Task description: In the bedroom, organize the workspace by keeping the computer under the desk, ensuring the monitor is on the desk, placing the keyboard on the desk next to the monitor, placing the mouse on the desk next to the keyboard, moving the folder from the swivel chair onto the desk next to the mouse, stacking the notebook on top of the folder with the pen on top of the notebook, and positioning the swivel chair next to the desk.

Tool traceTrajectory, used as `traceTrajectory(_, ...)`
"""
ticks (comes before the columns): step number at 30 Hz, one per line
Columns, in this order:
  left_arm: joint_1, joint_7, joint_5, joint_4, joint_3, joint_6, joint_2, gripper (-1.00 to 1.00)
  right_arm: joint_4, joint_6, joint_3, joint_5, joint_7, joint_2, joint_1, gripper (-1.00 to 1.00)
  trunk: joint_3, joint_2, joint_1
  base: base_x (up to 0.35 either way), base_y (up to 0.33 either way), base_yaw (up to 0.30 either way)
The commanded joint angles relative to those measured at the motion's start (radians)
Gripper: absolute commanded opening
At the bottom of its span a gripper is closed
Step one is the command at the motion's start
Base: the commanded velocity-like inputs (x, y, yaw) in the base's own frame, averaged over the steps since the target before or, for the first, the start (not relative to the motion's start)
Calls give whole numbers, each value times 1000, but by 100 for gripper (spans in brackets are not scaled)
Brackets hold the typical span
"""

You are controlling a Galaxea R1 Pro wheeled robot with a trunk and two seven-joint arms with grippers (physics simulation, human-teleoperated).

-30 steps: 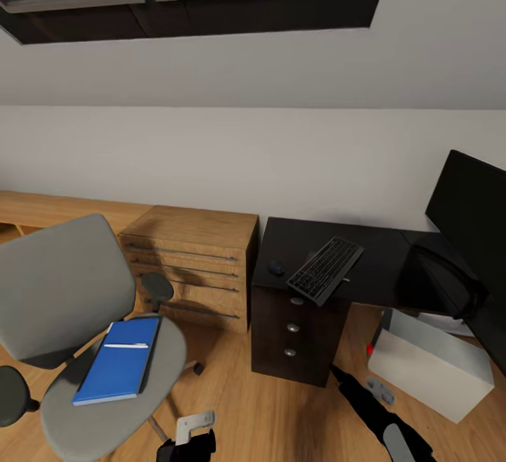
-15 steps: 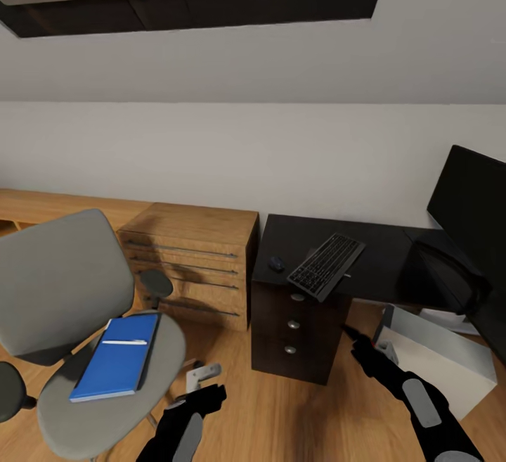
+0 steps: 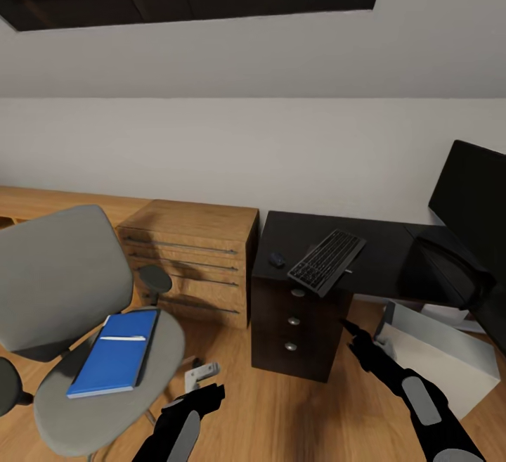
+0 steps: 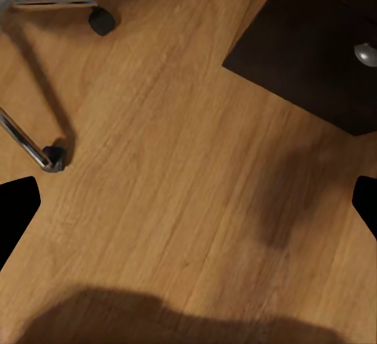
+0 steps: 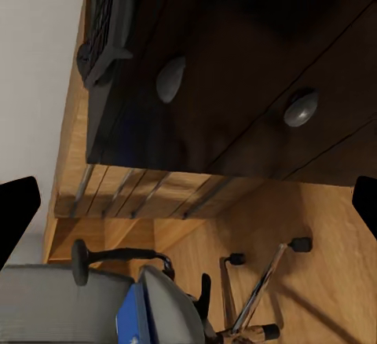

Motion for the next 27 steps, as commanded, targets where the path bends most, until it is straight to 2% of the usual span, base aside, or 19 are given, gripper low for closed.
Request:
traceTrajectory(1,-1,10,11,-1,-3,2,0,100,0,9,-2,-4,7,1,-1,100,-4,-8,4,0,0,0)
traceTrajectory(5,-1,11,10,0,-6,1,-1,100,0,12,8,-2,12,2,-1,100,-17,-36,19,0,0,0)
traceTrajectory(6,-1,12,4,0,-43,-2,-2,100,1,18,38,-1,11,2,-1,100,-20,-43,23,0,0,0)
traceTrajectory(8,-1,15,1,-1,-73,-5,-1,100,1,19,52,-1,10,1,-1,100,-26,-57,31,0,0,0)
traceTrajectory(9,-1,31,-1,-16,-98,-8,0,100,-5,21,63,-2,6,1,-1,100,-29,-64,35,0,0,0)
traceTrajectory(10,0,45,-1,-60,-105,-9,0,100,-6,21,64,-3,6,1,-1,100,-32,-71,38,0,0,0)
traceTrajectory(13,25,72,0,-166,-111,-5,1,100,-9,22,65,-4,6,0,-1,100,-42,-92,50,0,0,0)
traceTrajectory(16,58,84,0,-233,-113,-1,4,100,-9,22,65,-4,6,-1,-1,100,-51,-113,61,0,0,0)
traceTrajectory(23,86,92,0,-292,-113,2,7,100,-50,23,83,2,11,-2,-1,100,-73,-162,88,0,0,0)
traceTrajectory(27,88,94,0,-296,-113,2,8,100,-58,22,87,4,13,-3,-1,100,-86,-190,104,0,0,0)
